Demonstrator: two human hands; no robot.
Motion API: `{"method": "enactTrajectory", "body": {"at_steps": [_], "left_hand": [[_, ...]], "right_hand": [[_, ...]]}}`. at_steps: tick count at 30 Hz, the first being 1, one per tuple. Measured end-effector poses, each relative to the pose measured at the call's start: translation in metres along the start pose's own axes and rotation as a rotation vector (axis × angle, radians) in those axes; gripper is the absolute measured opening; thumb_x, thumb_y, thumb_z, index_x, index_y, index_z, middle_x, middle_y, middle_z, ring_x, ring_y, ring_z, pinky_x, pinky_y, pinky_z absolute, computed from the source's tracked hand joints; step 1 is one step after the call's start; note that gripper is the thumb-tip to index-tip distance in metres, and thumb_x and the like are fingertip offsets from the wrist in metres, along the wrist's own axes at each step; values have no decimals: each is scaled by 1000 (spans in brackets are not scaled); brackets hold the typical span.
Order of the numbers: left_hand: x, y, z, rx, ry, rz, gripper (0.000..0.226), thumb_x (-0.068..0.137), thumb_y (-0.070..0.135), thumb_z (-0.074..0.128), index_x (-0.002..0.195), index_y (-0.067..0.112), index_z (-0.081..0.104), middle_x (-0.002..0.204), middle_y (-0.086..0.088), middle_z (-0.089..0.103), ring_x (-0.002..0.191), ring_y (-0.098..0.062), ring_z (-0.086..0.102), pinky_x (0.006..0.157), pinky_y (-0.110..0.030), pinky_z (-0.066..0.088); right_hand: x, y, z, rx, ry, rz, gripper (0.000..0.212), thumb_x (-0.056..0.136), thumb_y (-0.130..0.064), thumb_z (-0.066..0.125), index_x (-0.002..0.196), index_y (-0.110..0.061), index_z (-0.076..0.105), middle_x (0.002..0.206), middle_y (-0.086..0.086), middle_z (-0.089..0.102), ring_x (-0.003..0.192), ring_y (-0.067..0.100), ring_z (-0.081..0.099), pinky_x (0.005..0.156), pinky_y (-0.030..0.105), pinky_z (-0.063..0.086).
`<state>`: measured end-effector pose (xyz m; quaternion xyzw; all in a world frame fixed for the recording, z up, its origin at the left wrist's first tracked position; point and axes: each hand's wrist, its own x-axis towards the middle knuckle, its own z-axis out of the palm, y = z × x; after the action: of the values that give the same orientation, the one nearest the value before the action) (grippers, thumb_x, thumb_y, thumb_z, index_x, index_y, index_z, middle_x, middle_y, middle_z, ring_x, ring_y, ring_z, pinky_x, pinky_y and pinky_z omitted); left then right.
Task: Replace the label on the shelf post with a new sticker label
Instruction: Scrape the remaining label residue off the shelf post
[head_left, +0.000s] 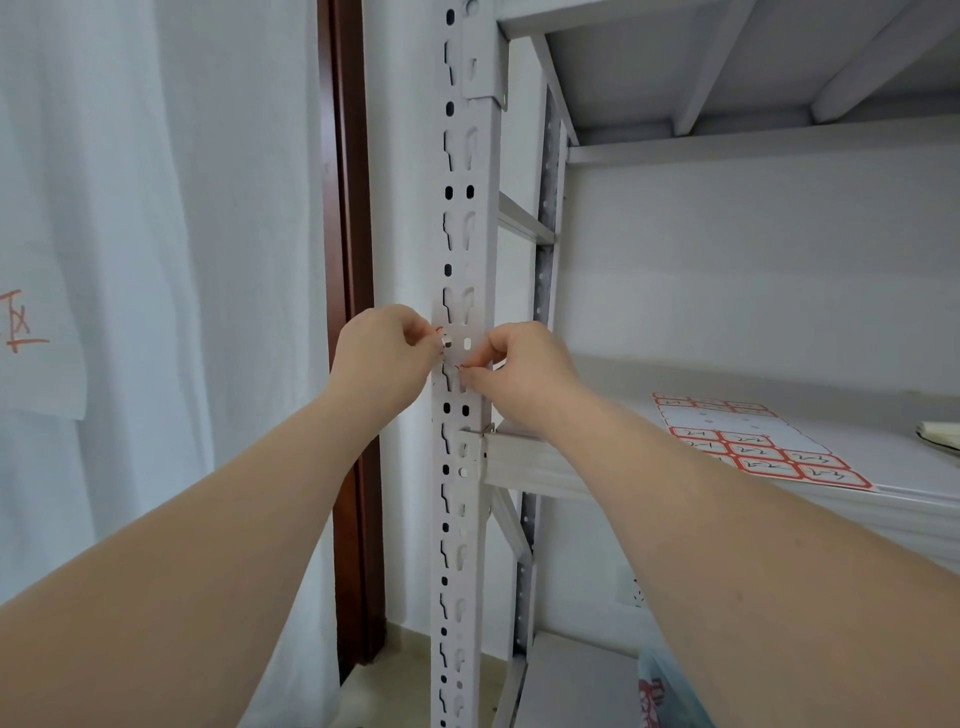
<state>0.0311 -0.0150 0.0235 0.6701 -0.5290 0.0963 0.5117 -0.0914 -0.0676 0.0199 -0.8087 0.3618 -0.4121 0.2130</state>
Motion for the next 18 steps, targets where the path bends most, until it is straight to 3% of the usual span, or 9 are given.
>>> {"method": "enactTrajectory", "body": {"at_steps": [4,10,13,15,18], "left_hand": [[0,1,-2,-145,16,-63,12,86,20,56,82,11,64,66,6,56,65,-13,50,56,-24,36],[-4,6,5,33,101,32,19,81,31,64,80,12,66,77,6,64,77,-10,57,58,-10,35],[-2,5,8,92,126,33,13,82,23,61,83,12,68,78,5,64,77,-13,57,57,-17,36],[-1,5,9,118,141,42,14,84,19,57,86,10,69,82,2,66,79,-15,57,65,-21,37],[-2,3,8,99,135,39,16,87,18,55,87,9,69,83,3,64,81,-16,57,68,-23,37]], "right_hand": [[0,0,0,1,-1,3,8,81,-15,65,74,-20,64,85,-5,66,78,14,57,56,15,38],[0,0,0,18,1,4,4,82,-16,64,80,-17,67,91,-1,70,81,16,61,57,16,42],[-1,0,0,21,-1,8,4,82,-16,64,82,-17,68,92,-1,70,84,16,62,61,21,44],[-1,0,0,16,-1,7,4,82,-16,65,80,-18,67,93,-1,70,85,16,62,65,23,45],[-1,1,0,8,0,9,4,82,-17,65,79,-19,67,92,-2,70,78,15,60,57,19,43]]}}
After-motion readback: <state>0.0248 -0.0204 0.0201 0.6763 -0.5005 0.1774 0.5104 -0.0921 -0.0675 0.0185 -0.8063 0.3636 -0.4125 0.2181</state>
